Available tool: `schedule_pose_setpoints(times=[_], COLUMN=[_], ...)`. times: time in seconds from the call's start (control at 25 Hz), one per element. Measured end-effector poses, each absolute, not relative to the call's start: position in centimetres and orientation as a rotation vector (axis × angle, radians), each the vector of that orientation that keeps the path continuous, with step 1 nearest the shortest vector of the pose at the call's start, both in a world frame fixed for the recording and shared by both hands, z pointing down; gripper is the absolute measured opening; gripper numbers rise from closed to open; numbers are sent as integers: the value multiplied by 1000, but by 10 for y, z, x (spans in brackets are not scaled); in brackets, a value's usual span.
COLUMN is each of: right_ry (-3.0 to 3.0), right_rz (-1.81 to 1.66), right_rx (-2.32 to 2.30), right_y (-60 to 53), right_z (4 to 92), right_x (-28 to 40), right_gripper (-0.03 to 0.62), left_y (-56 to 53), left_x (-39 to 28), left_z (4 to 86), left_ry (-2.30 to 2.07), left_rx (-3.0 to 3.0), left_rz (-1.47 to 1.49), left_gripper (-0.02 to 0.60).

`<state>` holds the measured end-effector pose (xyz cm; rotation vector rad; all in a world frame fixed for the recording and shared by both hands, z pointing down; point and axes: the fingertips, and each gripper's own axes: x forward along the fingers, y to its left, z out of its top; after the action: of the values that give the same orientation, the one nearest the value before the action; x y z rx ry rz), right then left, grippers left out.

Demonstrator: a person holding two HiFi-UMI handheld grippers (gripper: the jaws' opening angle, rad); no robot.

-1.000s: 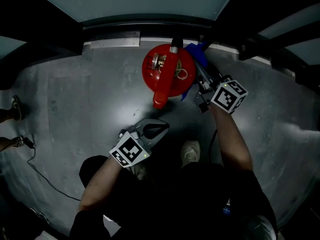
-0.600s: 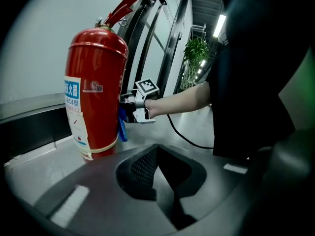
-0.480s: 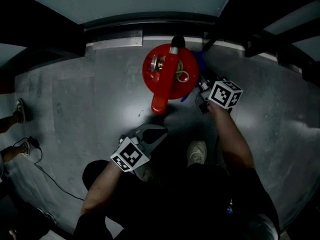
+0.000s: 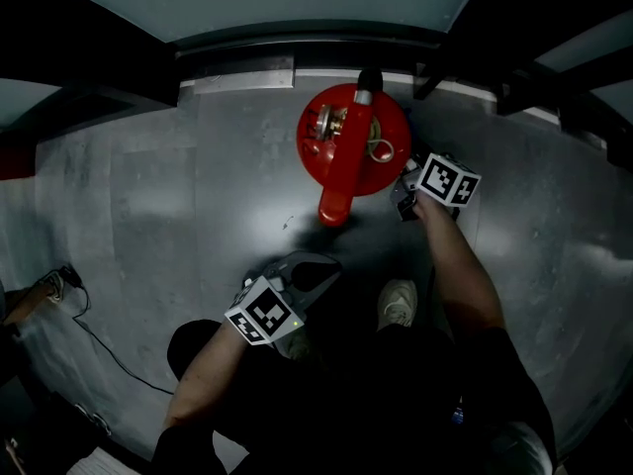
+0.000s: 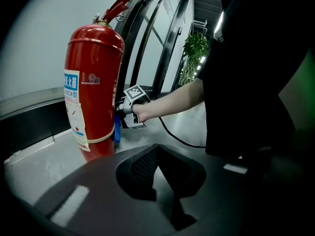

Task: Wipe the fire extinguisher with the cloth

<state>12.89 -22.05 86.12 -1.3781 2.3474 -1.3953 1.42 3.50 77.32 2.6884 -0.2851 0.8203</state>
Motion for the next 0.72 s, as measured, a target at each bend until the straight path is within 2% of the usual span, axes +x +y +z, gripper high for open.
schedule_pose_setpoints(times=[0.72], right_ry=[2481], right_rz=[-1559], right_rx=[-1633], right_y=[-183], right_z=[942], right_x=[133], right_gripper=[61], left_y=[27], left_x=[11], left_z=[761], left_ry=[-364], left_rx=[2747], left_rz=[767], left_gripper=[7])
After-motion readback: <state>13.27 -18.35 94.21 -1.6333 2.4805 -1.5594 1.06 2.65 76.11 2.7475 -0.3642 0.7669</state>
